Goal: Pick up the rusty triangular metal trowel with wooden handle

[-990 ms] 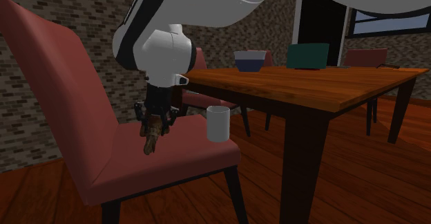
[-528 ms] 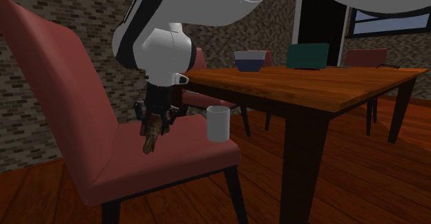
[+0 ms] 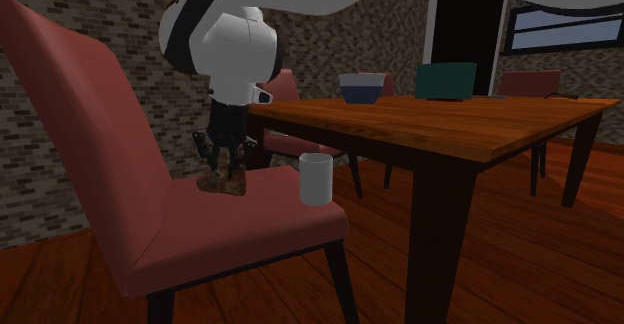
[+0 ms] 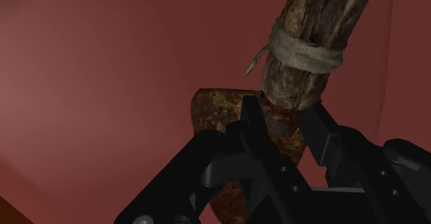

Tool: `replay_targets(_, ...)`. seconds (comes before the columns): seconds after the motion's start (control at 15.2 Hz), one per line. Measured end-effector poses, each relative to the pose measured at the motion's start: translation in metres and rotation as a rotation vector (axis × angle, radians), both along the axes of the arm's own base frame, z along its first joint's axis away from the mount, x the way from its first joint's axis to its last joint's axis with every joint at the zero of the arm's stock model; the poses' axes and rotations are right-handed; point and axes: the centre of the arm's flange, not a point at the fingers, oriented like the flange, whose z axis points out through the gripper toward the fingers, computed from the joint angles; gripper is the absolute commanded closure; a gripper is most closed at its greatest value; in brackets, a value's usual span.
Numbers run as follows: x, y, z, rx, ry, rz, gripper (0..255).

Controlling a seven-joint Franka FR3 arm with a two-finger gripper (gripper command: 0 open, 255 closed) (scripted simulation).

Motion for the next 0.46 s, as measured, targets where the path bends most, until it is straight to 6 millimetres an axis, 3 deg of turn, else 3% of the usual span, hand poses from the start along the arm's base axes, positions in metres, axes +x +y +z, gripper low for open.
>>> replay_targets(0.46,0.001,0.001,0.035,0.000,0.000,0.000,255)
